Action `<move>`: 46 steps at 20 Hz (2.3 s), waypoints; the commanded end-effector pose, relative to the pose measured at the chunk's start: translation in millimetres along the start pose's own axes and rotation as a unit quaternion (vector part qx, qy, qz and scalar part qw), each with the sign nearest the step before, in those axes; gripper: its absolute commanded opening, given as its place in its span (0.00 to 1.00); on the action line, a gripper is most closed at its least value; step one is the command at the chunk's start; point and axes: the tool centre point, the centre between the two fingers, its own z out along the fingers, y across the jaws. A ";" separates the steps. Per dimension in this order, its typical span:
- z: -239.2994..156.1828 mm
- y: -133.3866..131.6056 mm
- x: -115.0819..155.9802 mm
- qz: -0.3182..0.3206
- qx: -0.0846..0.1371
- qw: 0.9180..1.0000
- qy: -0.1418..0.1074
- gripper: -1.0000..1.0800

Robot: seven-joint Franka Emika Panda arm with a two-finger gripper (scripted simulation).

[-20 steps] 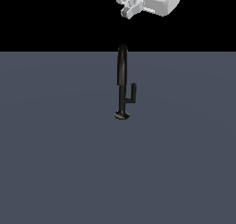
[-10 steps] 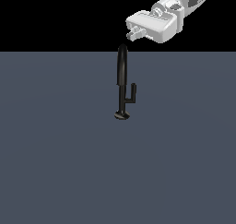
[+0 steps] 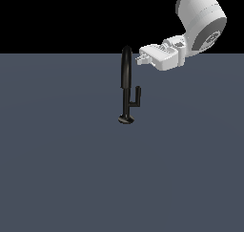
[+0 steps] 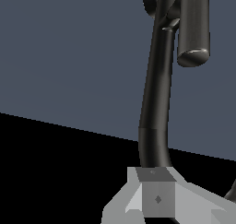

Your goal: Turn on the faucet by rotating a designated handle.

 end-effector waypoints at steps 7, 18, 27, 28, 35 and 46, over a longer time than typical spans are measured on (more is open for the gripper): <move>7.7 -3.8 70.9 0.082 0.078 0.990 -0.078 0.00; 21.2 -0.8 116.7 0.135 0.129 0.974 -0.127 0.00; 22.5 3.8 114.3 0.136 0.129 0.974 -0.128 0.00; 22.7 5.3 113.2 0.136 0.129 0.974 -0.128 0.00; 24.5 16.2 105.3 0.136 0.129 0.974 -0.128 0.00; 27.2 35.7 91.2 0.136 0.130 0.974 -0.128 0.00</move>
